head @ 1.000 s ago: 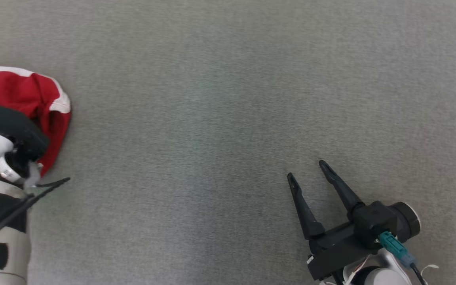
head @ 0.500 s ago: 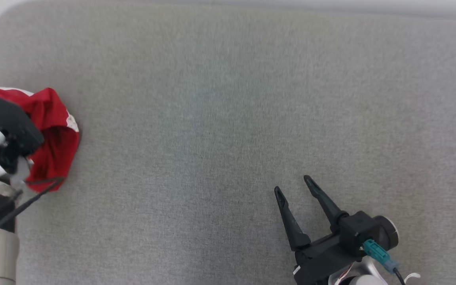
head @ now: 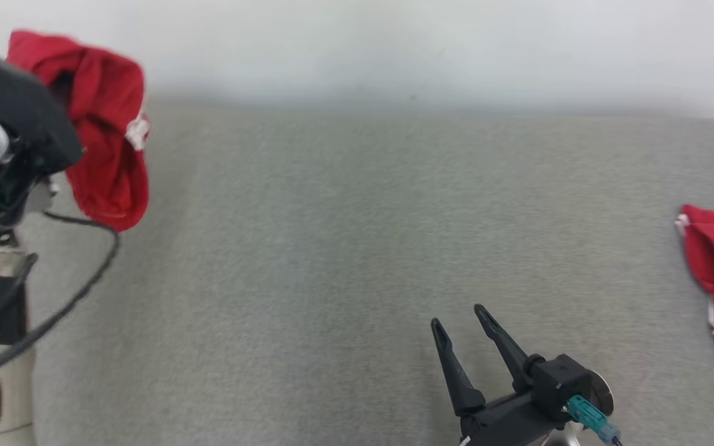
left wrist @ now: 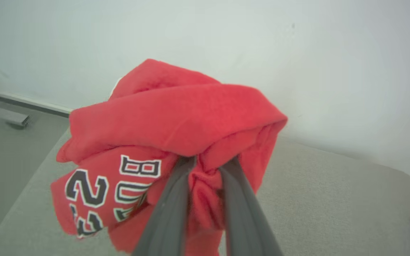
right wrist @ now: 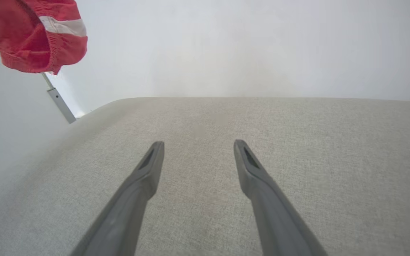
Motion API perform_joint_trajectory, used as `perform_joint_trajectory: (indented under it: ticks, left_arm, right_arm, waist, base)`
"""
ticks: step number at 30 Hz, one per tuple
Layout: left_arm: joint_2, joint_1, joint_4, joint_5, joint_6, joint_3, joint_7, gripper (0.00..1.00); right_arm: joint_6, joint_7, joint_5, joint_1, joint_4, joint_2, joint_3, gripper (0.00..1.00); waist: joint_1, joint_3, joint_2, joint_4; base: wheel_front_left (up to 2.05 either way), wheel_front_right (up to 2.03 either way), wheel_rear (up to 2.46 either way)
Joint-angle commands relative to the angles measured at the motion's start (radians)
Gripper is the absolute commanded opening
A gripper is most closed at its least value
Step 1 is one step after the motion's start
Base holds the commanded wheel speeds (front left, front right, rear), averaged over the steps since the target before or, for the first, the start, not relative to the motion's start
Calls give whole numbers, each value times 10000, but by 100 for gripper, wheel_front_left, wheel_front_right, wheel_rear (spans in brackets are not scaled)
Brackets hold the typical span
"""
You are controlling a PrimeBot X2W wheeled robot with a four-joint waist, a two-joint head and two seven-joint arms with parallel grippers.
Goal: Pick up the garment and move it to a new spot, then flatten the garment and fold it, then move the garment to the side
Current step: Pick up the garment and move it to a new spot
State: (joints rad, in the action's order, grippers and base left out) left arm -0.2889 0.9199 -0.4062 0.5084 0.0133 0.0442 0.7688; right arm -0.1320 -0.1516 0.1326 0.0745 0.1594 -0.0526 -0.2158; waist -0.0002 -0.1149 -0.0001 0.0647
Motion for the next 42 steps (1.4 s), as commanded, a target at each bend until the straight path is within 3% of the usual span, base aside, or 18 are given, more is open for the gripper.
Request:
perform_joint_trajectory:
  ticks: [1,7,14,22,30,31,32,34,42]
  left_arm:
    - [186,-177,355,166,79,-102,103,0]
    - [717,-697,1909,102,240,-740,290,0]
    - [1537,-1812,2513,-394,-9,-1655,-266,0]
    - [2139,-3580,1882,-653,-380,-2562,-1149,0]
    - [2337,-4512,166,-624,-556,-3514,-2435,0]
    - [2345,-4519,-71,-583,-599,-3584,-2677,41]
    - [2357,-4501,-328,-567,-693,-3654,-2908,100]
    - [2381,-4385,-875,-488,-863,-3922,-3406,100]
    - [2386,-4929,-699,-190,-1092,-4651,-6192,100]
  right_arm:
    - [28,-84,91,-156,57,41,39,100]
    - [27,-121,152,-340,118,44,143,100]
    - [29,-13,134,-341,13,42,113,100]
    - [27,-6,279,-359,-32,44,-35,100]
    - [27,-94,392,-420,61,46,-145,100]
    - [27,-86,387,-416,67,43,-147,100]
    - [29,-70,370,-405,70,45,-153,100]
    - [29,-35,297,-383,45,42,-65,100]
    - [27,71,106,-618,-39,41,560,100]
  waist:
    - [2,731,1,-884]
    - [2,998,1,-1884]
    - [2,939,1,-3084]
    - [2,713,1,-4080]
    - [2,550,1,-4341]
    - [2,555,1,-4317]
    - [2,567,1,-4288]
    - [2,613,1,-4103]
    - [2,903,1,-3348]
  base:
    - [0,0,0]
    - [0,0,0]
    - [0,0,0]
    - [0,0,0]
    - [0,0,0]
    - [0,0,0]
    - [0,0,0]
    - [0,0,0]
    - [0,0,0]
